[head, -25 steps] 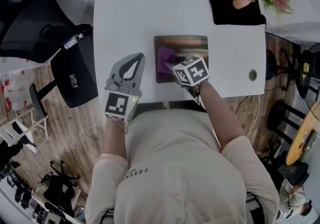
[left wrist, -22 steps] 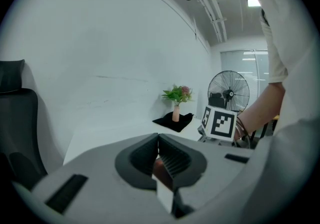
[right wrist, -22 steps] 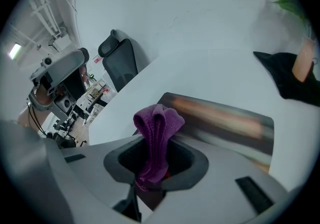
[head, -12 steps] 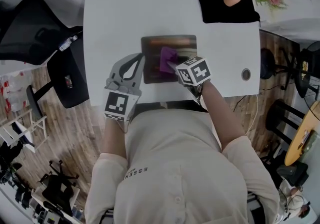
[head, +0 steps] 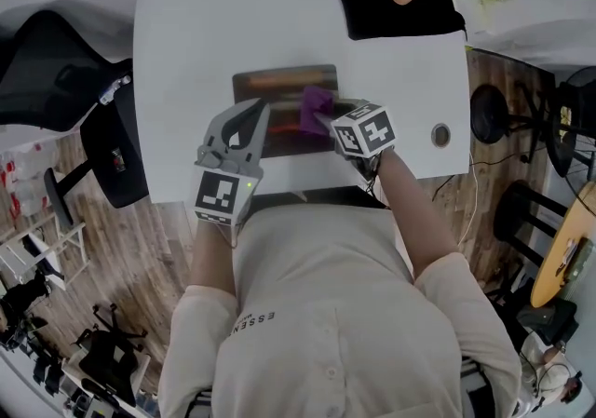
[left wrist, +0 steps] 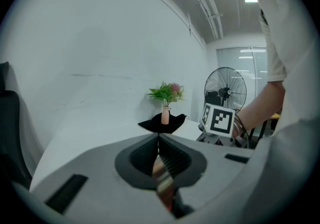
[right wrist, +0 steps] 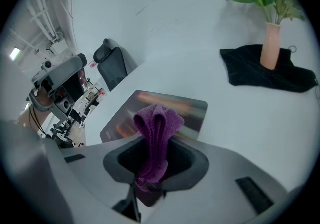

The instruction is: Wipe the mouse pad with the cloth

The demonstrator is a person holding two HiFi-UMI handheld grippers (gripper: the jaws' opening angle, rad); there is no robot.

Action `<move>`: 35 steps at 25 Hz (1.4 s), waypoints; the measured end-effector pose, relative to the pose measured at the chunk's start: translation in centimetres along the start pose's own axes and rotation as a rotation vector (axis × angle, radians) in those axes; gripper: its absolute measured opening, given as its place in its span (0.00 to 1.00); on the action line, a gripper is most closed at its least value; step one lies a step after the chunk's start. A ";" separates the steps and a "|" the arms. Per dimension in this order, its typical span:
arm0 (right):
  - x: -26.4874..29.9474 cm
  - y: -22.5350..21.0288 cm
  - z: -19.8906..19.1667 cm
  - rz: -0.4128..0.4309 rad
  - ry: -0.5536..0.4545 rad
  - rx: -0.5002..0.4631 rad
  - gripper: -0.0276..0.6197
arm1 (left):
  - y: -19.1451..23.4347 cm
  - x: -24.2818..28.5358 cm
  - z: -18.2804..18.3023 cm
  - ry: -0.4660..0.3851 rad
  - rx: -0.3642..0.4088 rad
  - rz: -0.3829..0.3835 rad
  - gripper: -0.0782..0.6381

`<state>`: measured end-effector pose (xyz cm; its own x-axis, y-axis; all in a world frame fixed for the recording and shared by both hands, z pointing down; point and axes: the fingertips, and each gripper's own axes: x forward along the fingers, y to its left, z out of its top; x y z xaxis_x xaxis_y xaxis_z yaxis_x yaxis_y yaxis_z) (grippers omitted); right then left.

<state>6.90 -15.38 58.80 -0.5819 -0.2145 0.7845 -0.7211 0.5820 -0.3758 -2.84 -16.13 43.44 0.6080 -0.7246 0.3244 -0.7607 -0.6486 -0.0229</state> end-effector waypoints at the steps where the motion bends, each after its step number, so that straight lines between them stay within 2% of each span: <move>1: -0.3 -0.6 -0.3 -0.002 -0.001 0.002 0.21 | -0.4 0.5 0.1 -0.003 0.003 -0.001 0.11; 12: -3.4 -5.3 -2.5 -0.027 0.002 0.023 0.21 | -4.1 2.9 0.8 -0.006 -0.013 0.028 0.11; 20: -5.6 -7.0 -3.8 -0.134 0.022 0.071 0.21 | -4.6 1.9 1.2 -0.021 0.011 0.011 0.11; 25: -6.9 -4.9 -2.2 -0.160 -0.039 0.084 0.21 | -3.5 0.2 1.6 -0.040 0.026 -0.012 0.11; 35: -3.6 4.9 -0.3 -0.088 -0.070 0.055 0.21 | 0.5 -6.4 0.2 -0.049 0.027 -0.015 0.11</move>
<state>5.54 -11.52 54.31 -0.5392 -0.3179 0.7799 -0.7888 0.5151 -0.3354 -7.07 -11.82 41.19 0.6300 -0.7249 0.2784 -0.7457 -0.6649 -0.0438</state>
